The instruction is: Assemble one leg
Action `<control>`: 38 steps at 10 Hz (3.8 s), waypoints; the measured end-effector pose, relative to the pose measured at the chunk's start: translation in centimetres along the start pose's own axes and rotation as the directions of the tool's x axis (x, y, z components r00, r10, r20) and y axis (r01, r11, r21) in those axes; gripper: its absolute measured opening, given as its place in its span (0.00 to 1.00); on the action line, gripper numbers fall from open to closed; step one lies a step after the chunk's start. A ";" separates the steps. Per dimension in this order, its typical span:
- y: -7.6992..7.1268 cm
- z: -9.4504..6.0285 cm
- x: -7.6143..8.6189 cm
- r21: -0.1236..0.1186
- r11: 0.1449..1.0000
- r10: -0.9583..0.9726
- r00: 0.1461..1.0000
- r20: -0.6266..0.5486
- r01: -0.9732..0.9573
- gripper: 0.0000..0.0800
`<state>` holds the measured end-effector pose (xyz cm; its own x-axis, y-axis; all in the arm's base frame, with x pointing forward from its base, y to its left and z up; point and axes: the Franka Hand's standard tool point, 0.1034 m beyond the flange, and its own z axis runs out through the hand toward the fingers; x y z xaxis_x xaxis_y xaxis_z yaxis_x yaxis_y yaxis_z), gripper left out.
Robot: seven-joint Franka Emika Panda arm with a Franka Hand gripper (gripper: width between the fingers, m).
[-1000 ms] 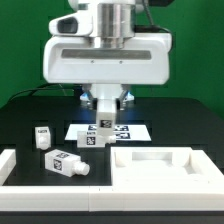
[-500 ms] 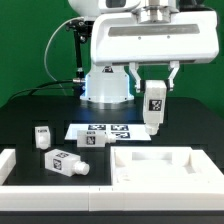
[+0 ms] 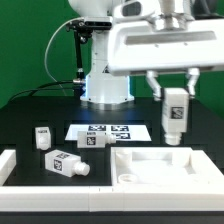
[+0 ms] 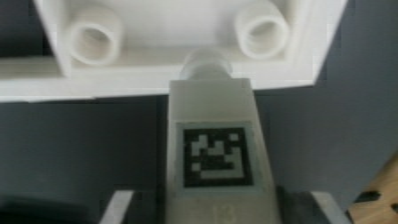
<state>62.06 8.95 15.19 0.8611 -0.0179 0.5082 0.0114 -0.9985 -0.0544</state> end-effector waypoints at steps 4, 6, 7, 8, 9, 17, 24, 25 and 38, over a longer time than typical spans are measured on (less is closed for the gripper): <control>0.1 0.3 -0.2 -0.003 1.000 -0.013 1.000 0.004 0.013 0.36; -1.4 2.3 0.0 0.000 0.999 -0.044 0.999 -0.016 0.044 0.36; -1.7 3.0 0.0 -0.002 0.998 -0.056 0.998 -0.032 0.056 0.36; -1.6 2.9 0.0 -0.002 0.998 -0.057 0.998 -0.030 0.057 0.36; -1.6 2.9 0.1 -0.002 0.998 -0.058 0.998 -0.031 0.058 0.36; -2.0 4.8 -2.2 -0.007 0.995 -0.095 0.995 -0.032 0.095 0.36; -2.0 6.0 -2.9 -0.010 0.993 -0.120 0.992 -0.038 0.119 0.36; -2.0 6.0 -2.9 -0.011 0.992 -0.123 0.992 -0.038 0.123 0.36; -0.8 7.1 -1.0 -0.012 0.999 -0.037 0.896 0.442 0.047 0.81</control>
Offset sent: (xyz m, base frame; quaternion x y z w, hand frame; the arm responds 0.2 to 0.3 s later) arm 0.0000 0.0000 0.0000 0.0000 0.0000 0.0000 1.0000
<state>64.83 10.17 8.62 0.9960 0.0443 0.0781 0.0460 -0.9987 -0.0197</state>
